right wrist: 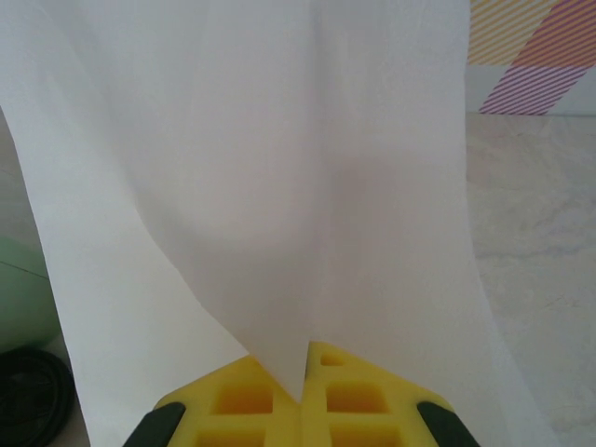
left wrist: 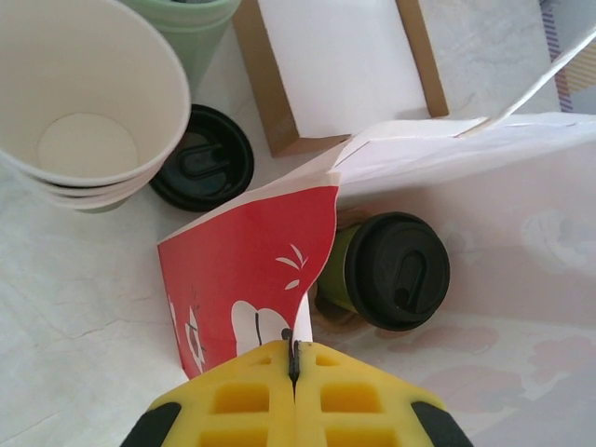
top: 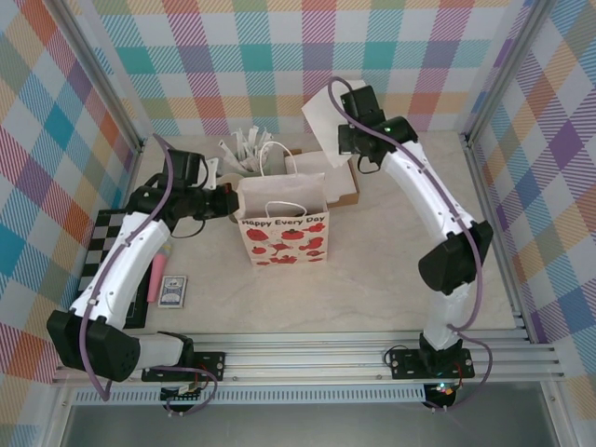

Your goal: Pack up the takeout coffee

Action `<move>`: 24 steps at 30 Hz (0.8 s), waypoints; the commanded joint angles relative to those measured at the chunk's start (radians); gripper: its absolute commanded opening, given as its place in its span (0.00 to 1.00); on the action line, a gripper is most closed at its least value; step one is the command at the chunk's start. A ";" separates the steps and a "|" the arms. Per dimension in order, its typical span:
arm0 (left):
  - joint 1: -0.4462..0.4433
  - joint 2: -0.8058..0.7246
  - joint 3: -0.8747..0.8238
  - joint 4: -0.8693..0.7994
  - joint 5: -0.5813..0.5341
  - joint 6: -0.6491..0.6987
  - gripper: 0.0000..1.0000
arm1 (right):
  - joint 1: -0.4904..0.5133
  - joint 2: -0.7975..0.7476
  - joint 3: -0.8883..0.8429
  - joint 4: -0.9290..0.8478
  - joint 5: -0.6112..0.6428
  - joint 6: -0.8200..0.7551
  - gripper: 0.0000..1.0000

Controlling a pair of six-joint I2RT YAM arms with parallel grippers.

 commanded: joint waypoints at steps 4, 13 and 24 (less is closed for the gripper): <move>-0.065 0.066 0.055 0.086 0.002 -0.079 0.00 | -0.007 -0.251 -0.290 0.324 -0.028 -0.109 0.00; -0.085 0.131 0.149 0.019 -0.064 -0.046 0.12 | -0.007 -0.478 -0.532 0.536 -0.108 -0.271 0.00; -0.083 -0.006 0.160 0.072 -0.061 0.204 0.89 | -0.006 -0.537 -0.543 0.530 -0.350 -0.486 0.01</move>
